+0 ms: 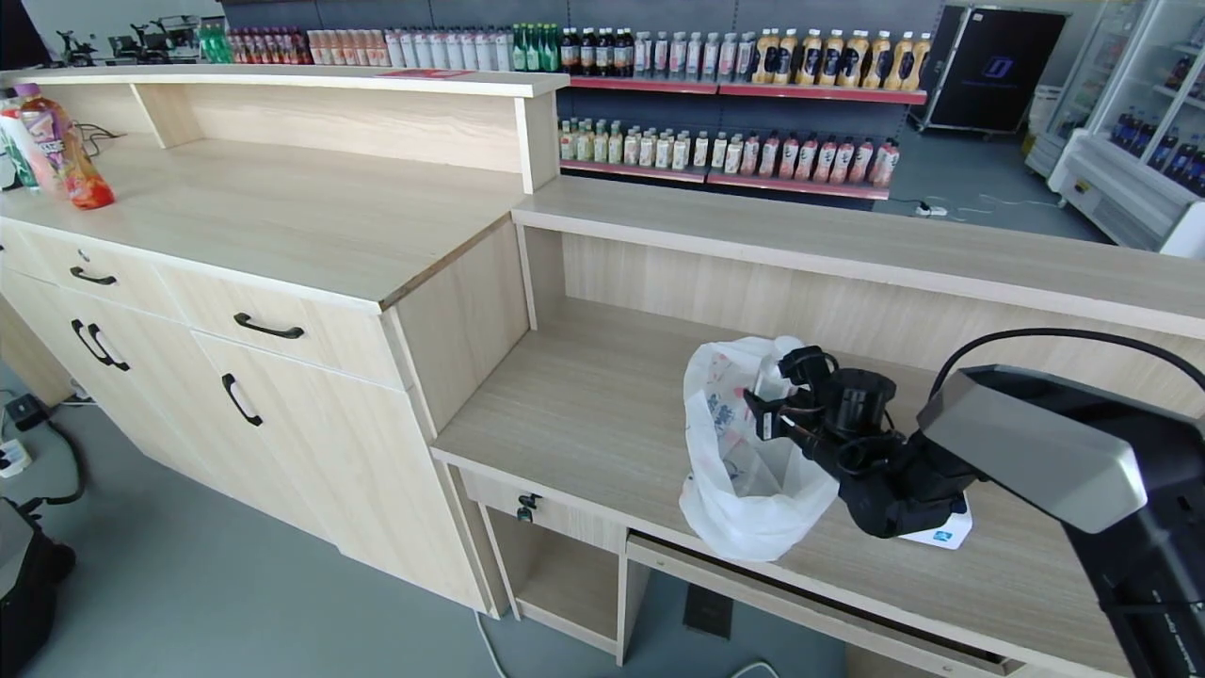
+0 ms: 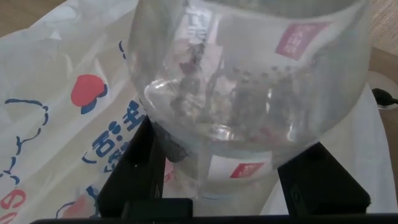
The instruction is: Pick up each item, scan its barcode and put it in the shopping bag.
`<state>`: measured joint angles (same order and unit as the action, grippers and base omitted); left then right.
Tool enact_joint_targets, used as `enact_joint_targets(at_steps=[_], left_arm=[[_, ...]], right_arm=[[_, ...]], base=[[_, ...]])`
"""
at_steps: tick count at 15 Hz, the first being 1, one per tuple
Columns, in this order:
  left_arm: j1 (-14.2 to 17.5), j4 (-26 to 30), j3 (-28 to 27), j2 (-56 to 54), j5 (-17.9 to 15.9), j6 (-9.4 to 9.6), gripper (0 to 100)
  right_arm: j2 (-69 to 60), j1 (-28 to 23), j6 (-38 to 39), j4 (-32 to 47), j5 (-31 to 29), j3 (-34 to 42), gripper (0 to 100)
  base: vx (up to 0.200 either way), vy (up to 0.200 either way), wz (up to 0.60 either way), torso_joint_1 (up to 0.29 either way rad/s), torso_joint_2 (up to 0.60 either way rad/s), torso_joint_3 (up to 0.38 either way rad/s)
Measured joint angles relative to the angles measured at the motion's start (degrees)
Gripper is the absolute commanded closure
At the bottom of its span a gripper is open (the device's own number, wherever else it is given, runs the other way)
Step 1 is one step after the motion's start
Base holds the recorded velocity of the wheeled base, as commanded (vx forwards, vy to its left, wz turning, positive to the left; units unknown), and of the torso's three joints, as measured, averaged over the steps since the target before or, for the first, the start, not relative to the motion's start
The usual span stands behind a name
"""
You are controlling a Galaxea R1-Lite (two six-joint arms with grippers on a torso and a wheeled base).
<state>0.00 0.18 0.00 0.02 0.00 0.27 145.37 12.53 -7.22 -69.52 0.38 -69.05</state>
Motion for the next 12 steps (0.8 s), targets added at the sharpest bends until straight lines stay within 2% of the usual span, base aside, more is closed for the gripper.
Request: enact_joint_targets(at_steps=[1, 7, 10, 12], left_arm=[[0.00, 0.00, 0.00, 0.00, 0.00, -0.02, 0], [0.00, 0.00, 0.00, 0.00, 0.00, 0.00, 0], [0.00, 0.00, 0.00, 0.00, 0.00, -0.02, 0], [0.00, 0.00, 0.00, 0.00, 0.00, 0.00, 0]], right_arm=[[0.07, 0.00, 0.00, 0.20, 0.02, 0.06, 0], [-4.94, 0.00, 0.09, 1.37, 0.35, 1.27, 0], [-12.90, 0.04, -0.20, 2.94, 0.35, 6.53, 0], [-20.68, 0.06, -0.39, 3.67, 0.27, 13.35, 0]], base=[[0.000, 0.000, 0.00, 0.000, 0.00, 0.000], [0.000, 0.000, 0.00, 0.000, 0.00, 0.000], [0.000, 0.000, 0.00, 0.000, 0.00, 0.000], [0.000, 0.000, 0.00, 0.000, 0.00, 0.000]])
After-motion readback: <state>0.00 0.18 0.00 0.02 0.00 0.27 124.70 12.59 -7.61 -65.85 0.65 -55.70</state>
